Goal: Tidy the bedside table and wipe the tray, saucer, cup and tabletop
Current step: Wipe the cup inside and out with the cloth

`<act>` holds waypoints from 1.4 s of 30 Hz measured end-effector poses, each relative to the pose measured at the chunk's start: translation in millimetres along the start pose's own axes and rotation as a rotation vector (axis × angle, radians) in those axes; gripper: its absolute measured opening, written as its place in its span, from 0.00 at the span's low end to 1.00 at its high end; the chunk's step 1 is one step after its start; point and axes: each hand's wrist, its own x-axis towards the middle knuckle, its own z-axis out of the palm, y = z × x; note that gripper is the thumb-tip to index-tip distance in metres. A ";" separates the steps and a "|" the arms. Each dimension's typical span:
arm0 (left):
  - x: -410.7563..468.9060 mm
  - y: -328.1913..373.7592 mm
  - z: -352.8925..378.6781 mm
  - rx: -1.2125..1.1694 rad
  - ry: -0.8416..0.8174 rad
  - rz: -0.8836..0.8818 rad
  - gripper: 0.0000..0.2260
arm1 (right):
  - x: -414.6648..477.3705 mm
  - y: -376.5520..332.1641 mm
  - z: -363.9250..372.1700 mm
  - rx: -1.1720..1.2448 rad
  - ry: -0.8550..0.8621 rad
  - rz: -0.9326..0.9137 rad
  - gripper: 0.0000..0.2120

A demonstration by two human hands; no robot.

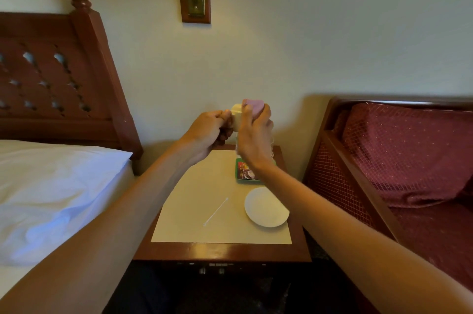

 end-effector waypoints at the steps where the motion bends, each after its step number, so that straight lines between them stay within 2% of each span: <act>1: -0.2 -1.1 1.8 0.031 0.002 0.024 0.14 | -6.6 3.7 6.2 -0.029 -0.004 -0.048 0.26; 3: -2.8 -0.3 1.5 0.075 -0.008 0.053 0.15 | -8.7 6.3 7.8 0.024 -0.047 -0.045 0.27; 5: -6.2 4.1 -3.2 0.073 -0.029 0.056 0.17 | 7.3 3.9 -4.6 0.202 -0.105 0.118 0.25; 7: -7.3 8.2 -8.2 0.013 -0.067 0.051 0.17 | 24.1 -2.7 -22.8 0.425 -0.249 0.354 0.28; 9: -7.0 10.7 -9.0 -0.060 -0.064 0.038 0.18 | 30.4 -9.8 -28.2 0.503 -0.313 0.433 0.31; 11: -5.1 10.7 -2.1 -0.050 -0.002 0.031 0.17 | 20.9 -17.1 -18.0 0.416 -0.166 0.379 0.28; 13: -4.6 10.4 8.8 0.069 0.057 0.045 0.17 | 7.9 -15.6 -1.8 0.246 -0.012 0.287 0.26; 16: -2.1 14.3 10.2 0.112 0.007 0.028 0.18 | -0.4 -9.0 -2.7 0.217 0.050 0.171 0.25; 18: -2.2 17.9 -3.5 0.005 -0.125 -0.053 0.19 | 16.6 -8.8 -20.1 0.324 -0.071 0.234 0.23; 21: -6.4 18.5 -24.3 -0.170 -0.334 -0.177 0.18 | 38.4 -9.5 -48.0 0.522 -0.573 0.332 0.30; 22: -7.8 17.5 -26.9 -0.201 -0.372 -0.201 0.18 | 40.9 -9.9 -52.8 0.560 -0.689 0.337 0.30; 24: -7.2 14.9 -26.8 -0.213 -0.387 -0.233 0.19 | 42.8 -10.5 -57.7 0.618 -0.764 0.361 0.25; 26: -3.6 12.5 -23.9 -0.181 -0.336 -0.243 0.19 | 41.5 -7.0 -56.1 0.635 -0.720 0.401 0.25; 27: -0.8 11.9 -22.6 -0.163 -0.290 -0.245 0.20 | 38.3 -4.5 -52.7 0.628 -0.634 0.415 0.27; 28: 1.1 11.3 -21.0 -0.145 -0.235 -0.243 0.20 | 33.7 -0.7 -45.8 0.594 -0.504 0.421 0.29; 30: 2.7 8.7 -12.0 -0.094 -0.124 -0.213 0.20 | 15.4 1.7 -25.8 0.435 -0.190 0.369 0.26; 32: 1.2 4.9 3.0 -0.030 -0.046 -0.162 0.20 | -2.5 2.9 -4.6 0.249 0.031 0.204 0.25; 33: -0.2 3.0 10.0 0.016 -0.019 -0.130 0.19 | -9.4 3.9 3.2 0.173 0.075 0.135 0.26; 35: -0.9 4.3 15.1 0.112 0.009 -0.069 0.19 | -11.8 4.6 8.9 0.137 0.105 0.111 0.24; 37: -0.9 11.0 5.0 0.118 -0.053 -0.067 0.19 | 2.3 4.5 -2.5 0.284 0.007 0.191 0.21; 39: 0.2 17.5 -12.9 0.007 -0.205 -0.116 0.20 | 21.2 2.9 -23.9 0.447 -0.248 0.262 0.21; 41: -0.4 19.2 -26.3 -0.135 -0.320 -0.173 0.20 | 35.0 1.6 -42.3 0.535 -0.533 0.235 0.24; 42: -0.5 18.3 -28.5 -0.186 -0.347 -0.194 0.19 | 40.1 2.3 -45.9 0.575 -0.601 0.239 0.25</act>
